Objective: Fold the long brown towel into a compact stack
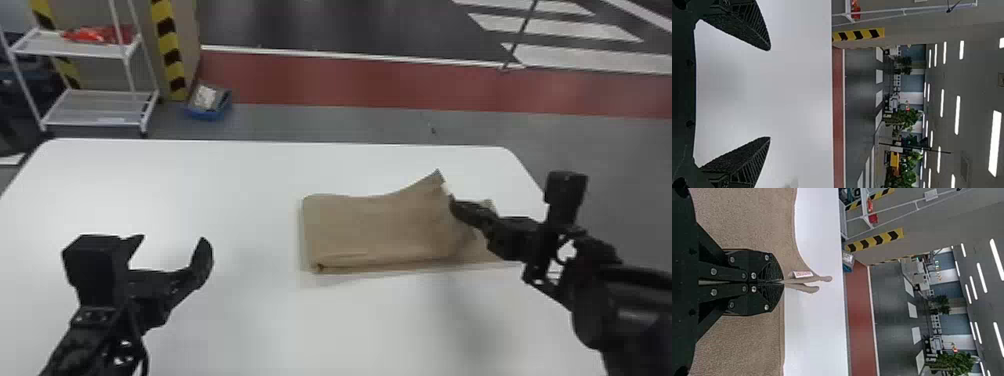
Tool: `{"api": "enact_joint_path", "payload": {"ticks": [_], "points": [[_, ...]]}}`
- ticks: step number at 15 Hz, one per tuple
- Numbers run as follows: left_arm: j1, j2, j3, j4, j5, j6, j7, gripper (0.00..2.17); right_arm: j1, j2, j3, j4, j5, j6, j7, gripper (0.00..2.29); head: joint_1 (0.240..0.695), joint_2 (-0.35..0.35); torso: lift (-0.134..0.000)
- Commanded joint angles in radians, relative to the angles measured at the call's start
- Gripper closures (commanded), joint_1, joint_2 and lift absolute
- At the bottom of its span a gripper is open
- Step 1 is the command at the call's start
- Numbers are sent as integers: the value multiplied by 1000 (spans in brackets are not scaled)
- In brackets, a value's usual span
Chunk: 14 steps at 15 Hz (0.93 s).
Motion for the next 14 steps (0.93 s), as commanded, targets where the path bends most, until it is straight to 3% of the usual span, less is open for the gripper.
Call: {"api": "enact_joint_path", "payload": {"ticks": [1, 3, 5, 9, 12, 14], "points": [[-3, 2, 1, 2, 0, 0, 1, 66, 12, -1, -63, -99, -50, 64, 2, 1146, 695, -136, -125], [-3, 2, 4, 2, 0, 0, 0, 66, 2, -17, -106, -109, -66, 79, 2, 1146, 695, -148, -125], [-3, 2, 4, 2, 2, 0, -2, 66, -17, -43, -85, -22, -20, 58, 8, 1146, 695, -167, -125], [-9, 2, 1, 7, 0, 3, -3, 66, -29, -34, -52, 84, 33, -7, 18, 1146, 695, -186, -125], [-26, 0, -5, 14, -3, 15, -2, 66, -23, -34, -80, 22, 16, 33, 18, 1146, 695, -187, -125], [-27, -2, -8, 18, -5, 15, 1, 66, -17, -37, -124, -68, 6, 150, 21, 1146, 695, -191, -125]]}}
